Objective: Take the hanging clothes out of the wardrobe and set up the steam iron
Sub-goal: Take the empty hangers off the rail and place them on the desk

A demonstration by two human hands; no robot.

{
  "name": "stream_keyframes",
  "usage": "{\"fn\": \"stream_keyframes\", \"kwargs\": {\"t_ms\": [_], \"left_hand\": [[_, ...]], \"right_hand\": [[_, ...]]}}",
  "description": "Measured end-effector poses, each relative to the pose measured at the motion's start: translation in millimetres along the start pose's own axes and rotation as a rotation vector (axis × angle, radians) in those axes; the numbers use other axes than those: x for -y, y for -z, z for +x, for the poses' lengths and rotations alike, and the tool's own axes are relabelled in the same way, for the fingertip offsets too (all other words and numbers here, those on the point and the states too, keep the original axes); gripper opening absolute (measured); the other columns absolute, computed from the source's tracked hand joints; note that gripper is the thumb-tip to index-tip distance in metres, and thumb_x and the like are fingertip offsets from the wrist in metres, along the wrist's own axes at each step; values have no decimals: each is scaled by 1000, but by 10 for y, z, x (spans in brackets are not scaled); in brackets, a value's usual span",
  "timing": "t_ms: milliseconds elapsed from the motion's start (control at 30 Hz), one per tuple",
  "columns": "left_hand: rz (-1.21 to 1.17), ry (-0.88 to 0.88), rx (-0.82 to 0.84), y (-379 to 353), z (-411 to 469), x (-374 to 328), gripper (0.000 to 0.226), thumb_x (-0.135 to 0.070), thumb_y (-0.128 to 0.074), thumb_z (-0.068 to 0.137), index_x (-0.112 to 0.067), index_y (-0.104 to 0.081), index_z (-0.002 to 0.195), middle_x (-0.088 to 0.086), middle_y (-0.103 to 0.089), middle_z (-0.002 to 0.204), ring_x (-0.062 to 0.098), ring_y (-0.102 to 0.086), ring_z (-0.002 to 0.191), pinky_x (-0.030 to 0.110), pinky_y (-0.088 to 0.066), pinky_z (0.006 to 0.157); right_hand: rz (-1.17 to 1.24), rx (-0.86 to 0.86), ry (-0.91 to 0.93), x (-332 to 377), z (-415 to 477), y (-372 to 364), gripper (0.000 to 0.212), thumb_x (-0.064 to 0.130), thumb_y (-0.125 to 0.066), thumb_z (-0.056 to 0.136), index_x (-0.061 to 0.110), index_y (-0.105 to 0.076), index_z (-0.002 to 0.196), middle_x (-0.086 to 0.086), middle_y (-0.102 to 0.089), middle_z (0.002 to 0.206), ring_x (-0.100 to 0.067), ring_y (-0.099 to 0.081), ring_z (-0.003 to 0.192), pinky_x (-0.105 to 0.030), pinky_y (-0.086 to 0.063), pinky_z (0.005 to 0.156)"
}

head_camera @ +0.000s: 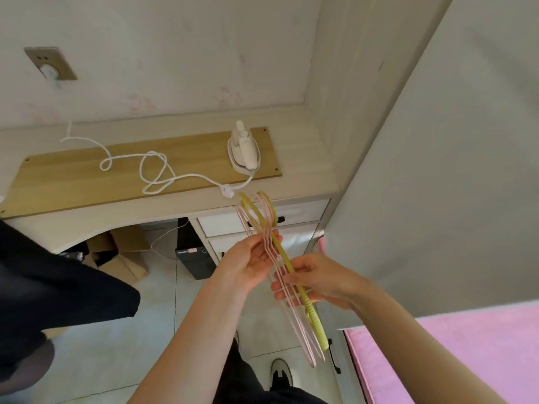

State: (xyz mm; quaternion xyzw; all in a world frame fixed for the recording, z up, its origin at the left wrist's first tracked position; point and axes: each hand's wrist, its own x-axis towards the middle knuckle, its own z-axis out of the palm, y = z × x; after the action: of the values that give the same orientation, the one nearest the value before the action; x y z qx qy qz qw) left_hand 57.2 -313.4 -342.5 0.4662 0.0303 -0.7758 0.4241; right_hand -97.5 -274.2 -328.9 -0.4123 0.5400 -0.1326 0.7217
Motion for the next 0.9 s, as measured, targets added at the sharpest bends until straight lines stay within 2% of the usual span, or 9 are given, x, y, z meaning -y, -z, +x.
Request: {"fn": "stream_keyframes", "kwargs": {"t_ms": [167, 367, 600, 767, 900], "left_hand": [[93, 103, 111, -372, 290, -222, 21, -2, -45, 96, 9, -57, 109, 20, -64, 96, 27, -62, 91, 33, -49, 88], [260, 158, 222, -742, 556, -606, 18, 0, -44, 95, 7, -61, 92, 19, -66, 83, 28, -61, 88, 34, -46, 92], [366, 220, 311, -959, 859, -994, 15, -1, -47, 94, 5, -61, 94, 20, -63, 94, 27, -61, 91, 35, -47, 93], [496, 174, 327, -1133, 1009, -1214, 13, -3, -50, 94, 2, -62, 94, 19, -64, 97, 28, -60, 96, 35, -49, 93], [651, 101, 292, -1291, 1163, -1406, 11, -5, -54, 93, 0, -64, 91, 17, -66, 91, 24, -63, 88, 30, -53, 84]], "right_hand": [[64, -115, 18, 204, 114, 261, 20, 4, -60, 90, -5, -65, 107, -14, -74, 95, -24, -71, 91, -38, -57, 83], [161, -233, 44, 502, 311, 398, 22, 4, -67, 85, -6, -67, 105, -18, -73, 94, -26, -71, 90, -34, -57, 80], [181, -338, 82, 767, 548, 481, 20, 9, -68, 86, -5, -69, 101, -20, -72, 95, -25, -71, 90, -30, -56, 80], [145, -406, 91, 979, 696, 589, 18, 9, -68, 86, -3, -70, 100, -17, -73, 94, -21, -71, 89, -26, -56, 77], [111, -438, 99, 1152, 790, 728, 18, 7, -66, 87, -5, -70, 100, -14, -74, 89, -17, -72, 83, -25, -57, 74]]}}
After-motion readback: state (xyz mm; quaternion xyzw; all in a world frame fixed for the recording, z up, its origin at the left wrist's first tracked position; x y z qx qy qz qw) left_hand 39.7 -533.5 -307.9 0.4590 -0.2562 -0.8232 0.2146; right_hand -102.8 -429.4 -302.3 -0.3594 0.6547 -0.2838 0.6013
